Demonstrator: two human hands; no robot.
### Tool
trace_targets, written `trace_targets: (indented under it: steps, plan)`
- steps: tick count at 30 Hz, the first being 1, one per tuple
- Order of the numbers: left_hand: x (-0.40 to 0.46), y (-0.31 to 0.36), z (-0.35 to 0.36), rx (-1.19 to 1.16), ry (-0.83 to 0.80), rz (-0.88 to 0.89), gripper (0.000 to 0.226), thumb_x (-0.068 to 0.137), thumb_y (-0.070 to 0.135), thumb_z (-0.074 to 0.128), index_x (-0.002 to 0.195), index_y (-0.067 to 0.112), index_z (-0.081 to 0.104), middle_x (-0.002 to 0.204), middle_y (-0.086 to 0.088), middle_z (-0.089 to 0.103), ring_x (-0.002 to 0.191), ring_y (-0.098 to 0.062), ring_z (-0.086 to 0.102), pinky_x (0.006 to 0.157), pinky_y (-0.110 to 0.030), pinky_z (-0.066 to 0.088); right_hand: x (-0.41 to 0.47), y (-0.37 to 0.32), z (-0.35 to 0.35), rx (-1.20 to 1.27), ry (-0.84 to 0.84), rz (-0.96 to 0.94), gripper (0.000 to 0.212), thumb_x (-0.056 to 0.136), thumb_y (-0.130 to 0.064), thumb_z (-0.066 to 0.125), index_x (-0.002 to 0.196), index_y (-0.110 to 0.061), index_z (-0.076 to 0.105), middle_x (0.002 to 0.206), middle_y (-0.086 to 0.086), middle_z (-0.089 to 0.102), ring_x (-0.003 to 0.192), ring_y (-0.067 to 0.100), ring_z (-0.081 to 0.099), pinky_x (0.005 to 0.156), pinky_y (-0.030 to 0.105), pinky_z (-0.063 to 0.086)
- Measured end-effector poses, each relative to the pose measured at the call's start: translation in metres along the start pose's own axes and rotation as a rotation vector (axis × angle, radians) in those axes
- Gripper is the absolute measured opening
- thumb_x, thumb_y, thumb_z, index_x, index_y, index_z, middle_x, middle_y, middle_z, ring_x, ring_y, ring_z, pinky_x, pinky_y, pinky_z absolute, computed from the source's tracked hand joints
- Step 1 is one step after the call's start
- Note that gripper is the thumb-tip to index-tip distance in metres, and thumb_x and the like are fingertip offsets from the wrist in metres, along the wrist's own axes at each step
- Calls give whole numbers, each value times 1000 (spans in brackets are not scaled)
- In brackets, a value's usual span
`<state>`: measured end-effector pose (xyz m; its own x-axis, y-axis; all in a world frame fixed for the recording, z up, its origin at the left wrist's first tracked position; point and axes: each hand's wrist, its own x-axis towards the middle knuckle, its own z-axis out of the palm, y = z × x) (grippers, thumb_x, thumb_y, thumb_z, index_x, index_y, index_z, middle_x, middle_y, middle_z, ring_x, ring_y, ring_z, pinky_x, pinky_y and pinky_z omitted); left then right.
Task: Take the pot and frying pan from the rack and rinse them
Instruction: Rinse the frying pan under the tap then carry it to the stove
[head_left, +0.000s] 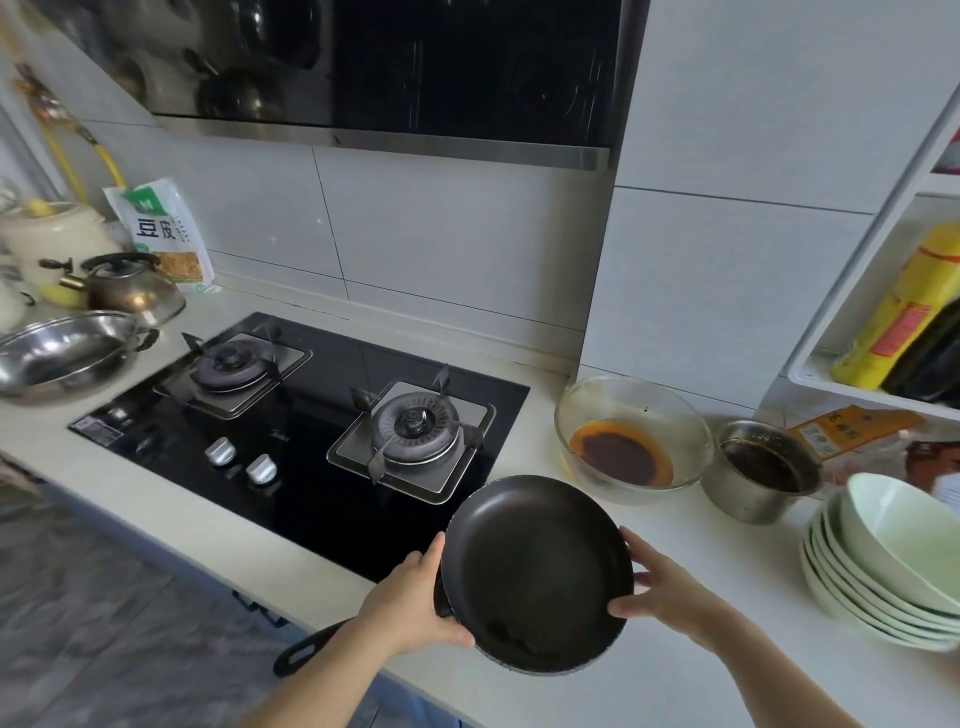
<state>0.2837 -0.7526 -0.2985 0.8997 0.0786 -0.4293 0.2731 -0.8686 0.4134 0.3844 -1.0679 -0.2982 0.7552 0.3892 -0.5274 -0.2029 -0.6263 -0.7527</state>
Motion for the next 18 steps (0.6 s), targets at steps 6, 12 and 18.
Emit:
trace_targets:
  steps: [6,12,18]
  plan:
    - [1,0,1,47,-10,-59,133,56,69,76,152,37,-11,141,-1,34,123,-18,46,92,-34,48,-9,-13,-2,-158,-116,-78,102,71,-10,83,128,-58,13,121,-35,38,106,-2,51,74,10,49]
    - [0,2,1,61,-10,-88,131,58,67,76,152,39,-10,141,-3,33,126,-20,43,94,-36,47,-11,-9,-3,-264,-115,-119,110,71,-10,84,124,-58,0,114,-40,33,109,1,42,83,9,39]
    - [-10,13,-3,136,76,-70,121,65,66,74,155,32,0,146,-5,31,133,-22,36,102,-39,42,-15,2,1,-293,7,-104,119,60,-29,89,144,-53,8,140,-19,35,119,9,48,86,18,47]
